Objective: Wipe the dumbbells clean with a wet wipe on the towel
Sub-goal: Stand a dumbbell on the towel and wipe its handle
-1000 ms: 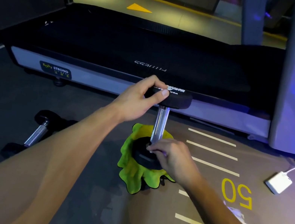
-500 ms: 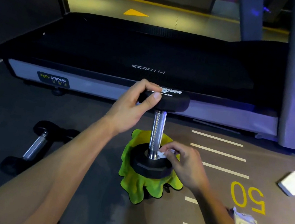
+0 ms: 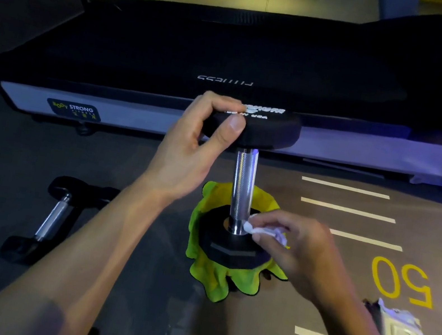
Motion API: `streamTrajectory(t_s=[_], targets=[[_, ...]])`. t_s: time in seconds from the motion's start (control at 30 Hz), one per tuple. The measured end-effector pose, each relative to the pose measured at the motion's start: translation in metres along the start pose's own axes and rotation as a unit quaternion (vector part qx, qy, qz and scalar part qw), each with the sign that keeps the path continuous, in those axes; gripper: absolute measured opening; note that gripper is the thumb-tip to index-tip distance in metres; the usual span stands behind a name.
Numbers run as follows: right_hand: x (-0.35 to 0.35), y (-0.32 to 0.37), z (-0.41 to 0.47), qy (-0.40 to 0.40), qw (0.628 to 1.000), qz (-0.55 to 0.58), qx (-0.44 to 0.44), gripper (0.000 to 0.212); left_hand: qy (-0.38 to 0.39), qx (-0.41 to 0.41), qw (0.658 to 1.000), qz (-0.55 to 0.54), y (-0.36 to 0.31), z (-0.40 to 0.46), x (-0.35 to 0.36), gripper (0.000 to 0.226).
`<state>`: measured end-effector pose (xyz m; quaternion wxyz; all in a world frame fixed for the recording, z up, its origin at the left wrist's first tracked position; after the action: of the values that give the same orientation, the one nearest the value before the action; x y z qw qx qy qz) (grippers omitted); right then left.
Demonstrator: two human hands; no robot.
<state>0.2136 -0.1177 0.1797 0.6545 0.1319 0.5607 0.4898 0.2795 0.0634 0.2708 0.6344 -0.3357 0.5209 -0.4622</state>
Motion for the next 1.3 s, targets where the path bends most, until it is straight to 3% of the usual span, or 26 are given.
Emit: streamTrajectory(t_s=[0.13,0.3,0.4,0.53,0.63,0.8,0.93,1.13,1.3], targets=[[0.004,-0.001,0.015,0.036,0.996,-0.079,-0.009,0.014,0.006,-0.001,1.0,-0.008,0.0,0.002,0.001,0.026],[-0.034,0.027,0.012,-0.212,0.972,-0.045,-0.086,0.016,0.008,-0.002,1.0,-0.025,0.002,0.003,0.0,0.023],[0.001,0.031,0.009,-0.148,0.981,-0.052,-0.118,0.02,0.009,0.0,1.0,-0.028,0.003,0.002,-0.001,0.024],[0.02,0.012,0.005,-0.066,0.995,0.015,-0.078,0.024,0.012,0.004,0.999,-0.03,0.002,-0.001,0.001,0.027],[0.011,0.02,0.016,-0.092,0.992,0.003,-0.083,0.023,0.004,0.004,1.0,-0.026,0.001,-0.004,0.001,0.028],[-0.003,0.042,0.028,-0.219,0.966,-0.038,-0.131,0.028,-0.002,0.001,0.999,-0.035,0.002,-0.004,-0.001,0.026],[0.018,0.03,0.01,-0.144,0.981,-0.043,-0.127,0.018,-0.007,0.005,0.999,-0.04,0.003,-0.002,-0.001,0.023],[-0.011,0.058,0.045,-0.224,0.951,-0.101,-0.186,0.02,-0.005,0.007,0.999,-0.043,0.0,-0.002,0.002,0.022],[0.02,0.044,0.015,-0.146,0.96,-0.133,-0.199,0.021,-0.008,0.003,0.998,-0.057,0.004,0.003,0.0,0.023]])
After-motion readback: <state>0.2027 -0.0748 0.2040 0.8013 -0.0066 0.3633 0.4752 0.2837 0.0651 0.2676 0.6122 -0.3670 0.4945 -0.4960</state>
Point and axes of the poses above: each hand's wrist, its own z-axis towards the middle knuckle, its own x-axis out of the palm, y = z × x, the point moved 10 cm from there along z, towards the middle knuckle, and after that the axes turned 13 degrees about -x, right-handed, at the moved point
